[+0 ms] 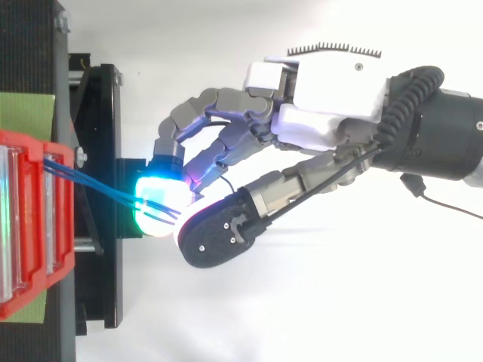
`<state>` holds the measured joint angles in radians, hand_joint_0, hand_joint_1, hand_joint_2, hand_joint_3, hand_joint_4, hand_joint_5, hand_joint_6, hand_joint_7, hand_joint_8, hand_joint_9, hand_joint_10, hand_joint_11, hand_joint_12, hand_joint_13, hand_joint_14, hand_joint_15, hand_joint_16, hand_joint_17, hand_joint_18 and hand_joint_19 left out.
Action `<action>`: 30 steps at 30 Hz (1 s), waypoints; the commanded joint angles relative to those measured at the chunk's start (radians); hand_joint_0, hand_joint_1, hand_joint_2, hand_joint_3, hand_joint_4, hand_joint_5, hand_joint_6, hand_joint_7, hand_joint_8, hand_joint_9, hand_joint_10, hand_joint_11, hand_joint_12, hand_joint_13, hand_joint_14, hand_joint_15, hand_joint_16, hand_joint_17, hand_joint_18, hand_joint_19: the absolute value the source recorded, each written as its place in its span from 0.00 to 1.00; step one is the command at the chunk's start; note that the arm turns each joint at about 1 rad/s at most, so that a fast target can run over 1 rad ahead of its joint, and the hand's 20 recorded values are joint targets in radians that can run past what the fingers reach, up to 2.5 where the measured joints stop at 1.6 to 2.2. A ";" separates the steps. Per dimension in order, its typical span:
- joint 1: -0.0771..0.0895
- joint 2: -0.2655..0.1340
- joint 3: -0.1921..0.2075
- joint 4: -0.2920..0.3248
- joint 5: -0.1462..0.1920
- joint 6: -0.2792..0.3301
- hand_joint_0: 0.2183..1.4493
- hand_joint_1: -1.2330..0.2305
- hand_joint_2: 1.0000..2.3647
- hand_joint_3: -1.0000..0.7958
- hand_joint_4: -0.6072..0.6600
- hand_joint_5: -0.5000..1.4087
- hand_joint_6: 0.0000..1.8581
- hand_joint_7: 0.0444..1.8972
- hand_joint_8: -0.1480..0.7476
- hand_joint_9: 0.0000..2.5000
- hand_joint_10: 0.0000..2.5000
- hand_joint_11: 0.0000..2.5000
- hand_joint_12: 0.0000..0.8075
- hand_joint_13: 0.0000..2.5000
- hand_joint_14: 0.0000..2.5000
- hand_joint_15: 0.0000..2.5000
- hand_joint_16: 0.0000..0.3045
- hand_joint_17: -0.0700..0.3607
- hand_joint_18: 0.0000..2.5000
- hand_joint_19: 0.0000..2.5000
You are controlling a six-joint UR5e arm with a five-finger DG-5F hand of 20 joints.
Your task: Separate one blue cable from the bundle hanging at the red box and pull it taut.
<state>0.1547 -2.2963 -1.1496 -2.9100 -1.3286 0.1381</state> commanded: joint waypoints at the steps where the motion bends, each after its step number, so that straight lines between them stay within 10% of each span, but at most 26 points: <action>1: 0.000 0.000 -0.001 0.000 0.000 0.000 0.38 0.30 0.00 0.28 0.59 0.14 0.49 0.41 0.49 0.37 0.01 0.42 0.37 0.32 0.01 0.17 0.10 0.32 0.22 0.09; 21: 0.000 0.000 -0.001 -0.011 -0.001 0.000 0.47 0.26 0.00 0.29 0.57 0.14 0.50 0.44 0.47 0.41 0.00 0.57 0.37 0.35 0.01 0.24 0.09 0.31 0.23 0.11; 30: 0.000 0.000 -0.001 -0.011 -0.001 0.000 0.45 0.26 0.00 0.28 0.58 0.14 0.50 0.44 0.47 0.36 0.17 0.56 0.39 0.40 0.01 0.38 0.10 0.31 0.23 0.12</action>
<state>0.1549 -2.2966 -1.1505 -2.9206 -1.3300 0.1381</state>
